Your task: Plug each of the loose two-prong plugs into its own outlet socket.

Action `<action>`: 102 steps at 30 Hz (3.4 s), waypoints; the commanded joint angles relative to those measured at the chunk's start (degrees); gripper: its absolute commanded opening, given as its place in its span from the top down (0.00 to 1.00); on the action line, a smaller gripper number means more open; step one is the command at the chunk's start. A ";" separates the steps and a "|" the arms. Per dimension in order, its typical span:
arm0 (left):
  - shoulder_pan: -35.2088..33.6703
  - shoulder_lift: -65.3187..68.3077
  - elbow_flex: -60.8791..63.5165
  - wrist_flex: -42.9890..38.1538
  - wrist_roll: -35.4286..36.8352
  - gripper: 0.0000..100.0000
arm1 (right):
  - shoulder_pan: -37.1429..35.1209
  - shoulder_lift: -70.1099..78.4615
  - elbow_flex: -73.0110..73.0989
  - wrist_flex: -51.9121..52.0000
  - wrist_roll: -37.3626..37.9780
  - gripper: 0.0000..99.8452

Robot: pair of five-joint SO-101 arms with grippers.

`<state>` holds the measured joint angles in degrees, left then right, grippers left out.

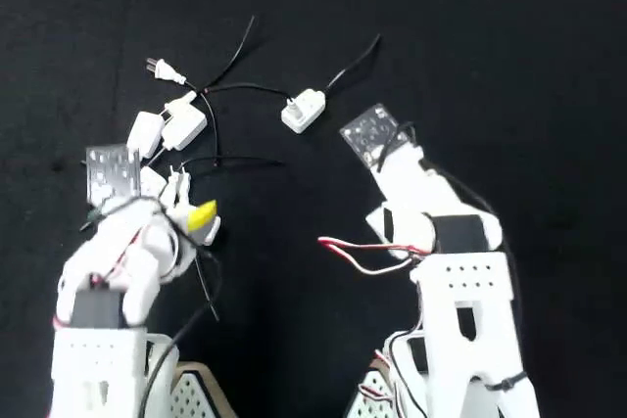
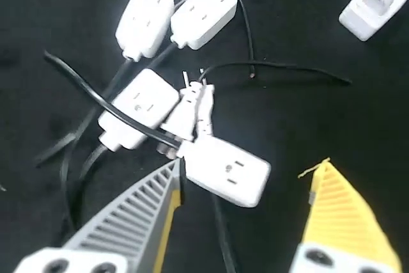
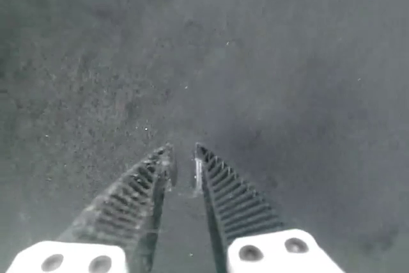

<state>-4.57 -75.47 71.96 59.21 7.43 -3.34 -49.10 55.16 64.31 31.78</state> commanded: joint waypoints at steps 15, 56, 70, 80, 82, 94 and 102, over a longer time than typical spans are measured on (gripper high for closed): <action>1.89 60.40 -25.27 -5.98 11.25 0.68 | 1.05 5.41 8.84 -12.13 -2.11 0.95; -3.21 47.38 -22.02 -7.65 9.23 0.71 | 0.97 7.60 10.42 -16.26 -1.93 0.95; -2.15 52.04 -15.60 -17.23 10.99 0.80 | 0.97 7.60 10.42 -16.35 -1.76 0.95; -1.89 56.88 -20.00 -16.88 10.90 0.83 | 0.97 7.52 10.42 -16.35 -1.76 0.95; -1.63 56.44 -21.58 -13.89 10.81 0.83 | 0.97 7.60 10.42 -16.35 -1.76 0.95; 8.75 35.78 -27.74 7.56 0.44 0.83 | 0.97 7.60 10.51 -16.44 -1.67 0.95; -3.03 35.69 -24.40 0.26 -0.44 0.83 | 0.97 7.60 10.51 -16.44 -1.67 0.95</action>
<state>-2.90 -39.52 47.25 64.57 6.99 -2.90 -41.54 65.80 49.19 29.93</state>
